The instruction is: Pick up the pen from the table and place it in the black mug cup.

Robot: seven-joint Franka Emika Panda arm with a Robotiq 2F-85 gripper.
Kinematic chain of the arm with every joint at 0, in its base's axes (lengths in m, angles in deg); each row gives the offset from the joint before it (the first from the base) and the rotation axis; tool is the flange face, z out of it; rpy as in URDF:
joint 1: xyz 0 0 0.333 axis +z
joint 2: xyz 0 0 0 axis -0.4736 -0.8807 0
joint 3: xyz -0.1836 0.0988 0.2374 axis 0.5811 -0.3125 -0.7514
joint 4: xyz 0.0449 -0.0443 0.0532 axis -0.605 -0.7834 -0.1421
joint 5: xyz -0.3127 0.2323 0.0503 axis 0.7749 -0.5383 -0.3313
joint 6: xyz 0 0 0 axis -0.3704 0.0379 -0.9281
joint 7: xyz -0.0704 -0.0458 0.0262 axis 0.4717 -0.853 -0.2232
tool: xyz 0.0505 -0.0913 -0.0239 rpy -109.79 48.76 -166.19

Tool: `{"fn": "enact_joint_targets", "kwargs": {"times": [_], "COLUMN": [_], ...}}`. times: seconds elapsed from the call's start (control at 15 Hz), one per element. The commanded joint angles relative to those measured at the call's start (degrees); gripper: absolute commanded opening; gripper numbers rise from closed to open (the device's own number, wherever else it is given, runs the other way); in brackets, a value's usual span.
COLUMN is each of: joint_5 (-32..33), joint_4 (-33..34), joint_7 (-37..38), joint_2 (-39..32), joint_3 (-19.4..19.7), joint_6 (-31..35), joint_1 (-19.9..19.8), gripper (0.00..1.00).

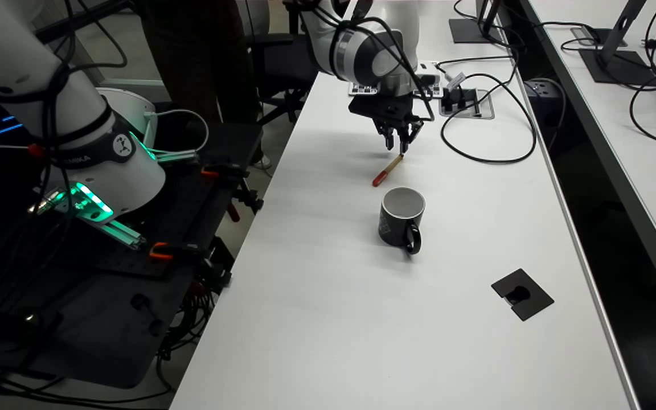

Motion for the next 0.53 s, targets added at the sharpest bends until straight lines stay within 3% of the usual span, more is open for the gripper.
{"fn": "enact_joint_targets", "kwargs": {"times": [0.0,0.27,0.47], "joint_5": [0.9,1.0,1.9], "joint_4": [-2.5,-4.7,-5.3], "joint_7": [-4.9,-15.7,-21.7], "joint_2": [2.7,3.9,3.3], "joint_3": [-1.7,-6.1,-6.7], "joint_6": [-0.9,-5.4,-7.1], "joint_1": [-3.5,-10.3,-13.5], "gripper": [0.71,0.99,1.00]}}
